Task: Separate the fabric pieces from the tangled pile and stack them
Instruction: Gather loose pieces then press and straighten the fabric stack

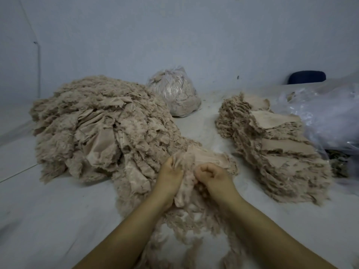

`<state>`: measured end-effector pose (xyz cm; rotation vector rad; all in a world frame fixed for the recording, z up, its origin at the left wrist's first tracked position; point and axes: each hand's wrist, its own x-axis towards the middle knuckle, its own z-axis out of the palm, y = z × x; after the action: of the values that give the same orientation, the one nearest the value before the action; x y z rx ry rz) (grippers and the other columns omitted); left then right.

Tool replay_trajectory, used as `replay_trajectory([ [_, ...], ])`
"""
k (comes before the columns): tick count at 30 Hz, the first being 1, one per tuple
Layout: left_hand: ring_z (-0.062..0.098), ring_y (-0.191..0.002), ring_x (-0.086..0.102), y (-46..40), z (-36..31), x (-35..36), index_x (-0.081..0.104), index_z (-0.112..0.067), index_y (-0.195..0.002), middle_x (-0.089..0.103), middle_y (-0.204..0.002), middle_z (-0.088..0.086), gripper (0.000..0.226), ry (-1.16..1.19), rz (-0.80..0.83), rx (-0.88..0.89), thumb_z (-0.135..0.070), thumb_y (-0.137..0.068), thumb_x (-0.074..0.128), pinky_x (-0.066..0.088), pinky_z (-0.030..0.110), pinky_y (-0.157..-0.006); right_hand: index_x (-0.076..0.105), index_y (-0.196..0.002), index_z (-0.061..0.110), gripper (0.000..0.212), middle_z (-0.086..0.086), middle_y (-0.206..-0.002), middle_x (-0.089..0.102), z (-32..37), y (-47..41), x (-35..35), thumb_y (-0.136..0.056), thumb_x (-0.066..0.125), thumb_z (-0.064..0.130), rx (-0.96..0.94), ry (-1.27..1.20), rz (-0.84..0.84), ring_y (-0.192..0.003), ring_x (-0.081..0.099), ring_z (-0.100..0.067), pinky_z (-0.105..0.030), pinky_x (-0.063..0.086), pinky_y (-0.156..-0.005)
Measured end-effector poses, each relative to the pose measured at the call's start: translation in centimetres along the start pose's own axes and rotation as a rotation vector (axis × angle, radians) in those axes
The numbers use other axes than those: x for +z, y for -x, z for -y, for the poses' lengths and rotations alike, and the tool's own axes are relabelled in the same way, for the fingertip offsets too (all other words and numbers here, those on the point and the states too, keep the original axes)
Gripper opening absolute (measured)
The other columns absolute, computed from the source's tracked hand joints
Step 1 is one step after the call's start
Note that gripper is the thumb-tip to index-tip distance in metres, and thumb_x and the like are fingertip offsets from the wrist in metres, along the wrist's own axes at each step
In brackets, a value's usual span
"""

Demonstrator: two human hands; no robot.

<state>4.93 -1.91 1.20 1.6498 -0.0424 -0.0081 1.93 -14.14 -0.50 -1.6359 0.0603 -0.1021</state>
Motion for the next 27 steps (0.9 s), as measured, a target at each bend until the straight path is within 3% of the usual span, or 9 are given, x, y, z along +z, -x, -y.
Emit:
replay_trajectory([
  [2,0.02,-0.081,0.066,-0.5,-0.1,-0.4,0.061,-0.007,-0.11,0.069,-0.094,0.008,0.037,0.01,-0.066,0.015,0.01,-0.089,0.036,0.057,0.03,-0.067,0.056,-0.075,0.009,0.023,-0.004,-0.058,0.059,0.8,-0.3,-0.7,-0.097,0.052,0.011,0.059,-0.148,-0.083,-0.041,0.047,-0.011,-0.02,0.037,-0.037],
  [4,0.025,-0.09,0.066,-1.1,-0.5,-0.5,0.061,-0.005,-0.111,0.068,-0.101,0.01,0.035,0.006,-0.094,0.042,0.01,-0.088,0.04,0.056,0.029,-0.066,0.054,-0.086,0.007,0.019,-0.01,-0.071,0.061,1.3,-0.3,-1.0,-0.096,0.055,0.023,0.115,-0.261,-0.058,-0.047,0.054,-0.013,-0.023,0.046,-0.042],
  [6,0.019,-0.095,0.066,-1.4,-0.7,-0.2,0.059,-0.004,-0.111,0.065,-0.113,0.012,0.026,-0.127,-0.08,0.108,0.001,-0.087,0.053,0.054,0.027,-0.071,0.053,-0.102,0.008,0.046,-0.009,-0.083,0.064,1.6,0.0,-0.4,-0.08,0.067,0.045,0.142,-0.289,0.039,-0.058,0.064,-0.015,-0.031,0.054,-0.05],
  [8,0.004,-0.072,0.062,-1.2,-0.7,0.7,0.056,-0.01,-0.091,0.067,-0.097,0.004,0.015,-0.313,-0.024,0.181,-0.015,-0.082,0.067,0.05,0.019,-0.061,0.054,-0.109,0.01,0.067,-0.006,-0.093,0.066,1.6,0.1,0.5,-0.062,0.076,0.054,0.111,-0.205,0.053,-0.071,0.069,-0.013,-0.035,0.058,-0.063],
  [12,0.009,-0.071,0.06,-1.0,-0.2,1.6,0.053,-0.014,-0.081,0.064,-0.079,-0.001,0.025,-0.184,0.108,0.108,-0.014,-0.074,0.077,0.051,0.029,-0.067,0.055,-0.081,0.006,0.02,-0.015,-0.074,0.055,1.3,-0.7,0.3,-0.091,0.062,0.021,0.049,-0.21,-0.15,-0.065,0.05,-0.024,-0.034,0.043,-0.061],
  [15,0.015,-0.064,0.062,-1.1,-0.2,1.3,0.052,-0.013,-0.076,0.064,-0.073,0.006,0.026,0.133,0.17,-0.005,-0.001,-0.074,0.075,0.053,0.027,-0.06,0.062,-0.08,0.005,0.015,-0.015,-0.072,0.058,1.2,-1.4,-0.7,-0.093,0.056,0.005,0.05,-0.268,-0.171,-0.065,0.052,-0.024,-0.036,0.045,-0.065],
  [18,0.016,-0.053,0.061,-1.5,-0.9,1.3,0.05,-0.009,-0.074,0.062,-0.064,0.009,0.019,0.432,0.132,-0.131,-0.01,-0.082,0.067,0.052,0.023,-0.05,0.064,-0.083,0.011,0.008,-0.009,-0.077,0.063,1.0,-1.8,-1.4,-0.09,0.064,0.008,0.028,-0.243,-0.184,-0.072,0.056,-0.02,-0.035,0.047,-0.071],
  [23,0.02,-0.067,0.061,-2.5,-0.9,1.0,0.057,-0.011,-0.076,0.065,-0.072,0.008,0.022,0.333,-0.004,-0.045,-0.022,-0.095,0.054,0.05,0.033,-0.067,0.062,-0.096,0.015,0.02,-0.007,-0.092,0.067,0.4,-2.0,-1.7,-0.081,0.075,0.016,0.055,-0.237,-0.165,-0.078,0.063,-0.018,-0.033,0.054,-0.071],
  [27,0.015,-0.061,0.045,-3.7,-0.4,1.1,0.05,-0.014,-0.069,0.049,-0.064,0.001,0.033,-0.071,-0.15,0.187,-0.023,-0.1,0.043,0.034,0.029,-0.056,0.061,-0.077,0.021,0.018,0.0,-0.073,0.061,0.7,-2.8,-2.4,-0.078,0.074,0.008,-0.084,-0.122,-0.314,-0.067,0.054,-0.017,-0.032,0.045,-0.065],
])
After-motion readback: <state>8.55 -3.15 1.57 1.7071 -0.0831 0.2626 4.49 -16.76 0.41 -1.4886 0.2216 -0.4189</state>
